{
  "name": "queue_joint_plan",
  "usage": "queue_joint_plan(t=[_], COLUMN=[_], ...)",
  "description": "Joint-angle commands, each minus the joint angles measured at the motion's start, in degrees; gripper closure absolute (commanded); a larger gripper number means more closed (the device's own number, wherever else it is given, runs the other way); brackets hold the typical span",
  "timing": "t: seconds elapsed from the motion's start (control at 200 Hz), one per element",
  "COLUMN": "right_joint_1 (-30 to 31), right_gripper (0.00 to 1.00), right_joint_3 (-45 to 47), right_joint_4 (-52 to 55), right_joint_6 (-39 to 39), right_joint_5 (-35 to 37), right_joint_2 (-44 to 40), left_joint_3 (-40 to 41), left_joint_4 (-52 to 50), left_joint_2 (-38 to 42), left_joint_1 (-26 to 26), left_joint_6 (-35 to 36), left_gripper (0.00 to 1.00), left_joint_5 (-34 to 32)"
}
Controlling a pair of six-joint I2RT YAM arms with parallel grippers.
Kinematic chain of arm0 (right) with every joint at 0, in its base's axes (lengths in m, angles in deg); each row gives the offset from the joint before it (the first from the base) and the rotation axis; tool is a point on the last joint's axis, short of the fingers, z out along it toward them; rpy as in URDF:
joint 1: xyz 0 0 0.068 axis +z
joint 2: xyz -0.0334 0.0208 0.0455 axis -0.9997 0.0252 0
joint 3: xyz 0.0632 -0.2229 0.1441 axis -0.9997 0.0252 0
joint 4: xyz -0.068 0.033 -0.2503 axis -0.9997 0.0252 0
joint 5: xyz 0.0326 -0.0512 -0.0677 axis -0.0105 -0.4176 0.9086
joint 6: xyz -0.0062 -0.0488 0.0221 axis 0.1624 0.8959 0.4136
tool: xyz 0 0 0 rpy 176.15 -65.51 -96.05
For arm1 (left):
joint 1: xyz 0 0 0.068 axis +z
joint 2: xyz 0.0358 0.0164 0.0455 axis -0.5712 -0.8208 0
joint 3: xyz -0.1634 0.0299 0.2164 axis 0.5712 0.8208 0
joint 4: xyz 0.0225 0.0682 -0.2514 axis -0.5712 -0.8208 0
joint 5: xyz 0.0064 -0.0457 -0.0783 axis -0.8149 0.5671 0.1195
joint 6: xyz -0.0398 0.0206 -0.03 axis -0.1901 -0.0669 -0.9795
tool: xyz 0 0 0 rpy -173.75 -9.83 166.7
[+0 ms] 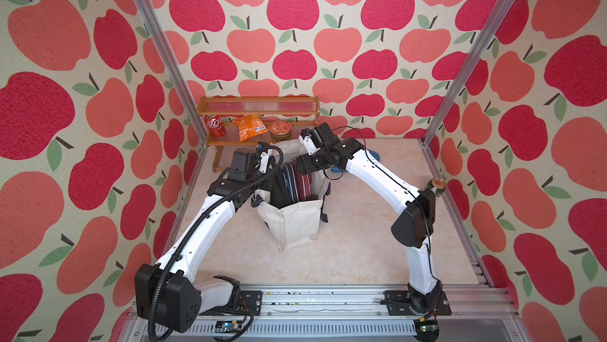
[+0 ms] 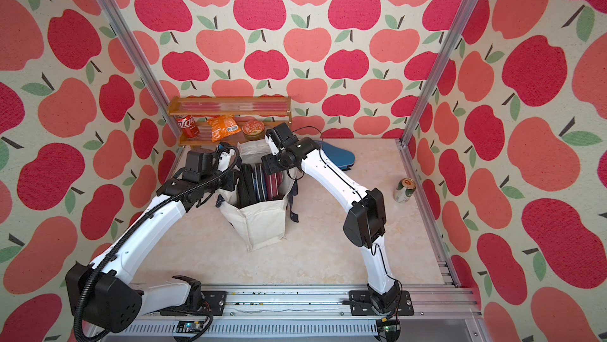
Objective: Remove the ping pong set from the canvas bag
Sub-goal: Pick up the ping pong set from the canvas bag.
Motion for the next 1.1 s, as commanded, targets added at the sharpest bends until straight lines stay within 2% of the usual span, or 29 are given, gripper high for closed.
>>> queue_joint_plan(t=[0.0,0.39,0.695,0.915,1.031,1.096], right_joint_1=[0.19,0.19,0.37,0.45,0.8,1.06], right_gripper=[0.31,0.43,0.53,0.68,0.81,0.83], right_joint_3=[-2.35,-7.37,-7.25,-7.56,-7.56,-7.52], right_joint_4=[3.15,5.06,3.02,2.59,1.48,0.77], right_joint_6=[0.86,-0.37,-2.52,-2.71,-1.96,-1.49], right_joint_5=[0.31,1.94,1.47,2.21,3.7,4.48], right_joint_2=[2.01,8.05,11.03,10.15,8.22,7.0], left_joint_3=[-0.66,-0.57,-0.53,-0.4,-0.41,-0.44], left_joint_4=[2.25,2.43,2.31,2.31,2.36,2.36], left_joint_2=[0.25,0.42,0.82,1.12,1.03,0.87], left_joint_1=[0.22,0.23,0.2,0.22,0.26,0.23], left_joint_6=[1.3,1.21,1.41,1.54,1.52,1.56], left_gripper=[1.0,1.0,1.0,1.0,1.0,1.0], left_joint_5=[0.73,0.9,0.46,0.12,0.11,0.05])
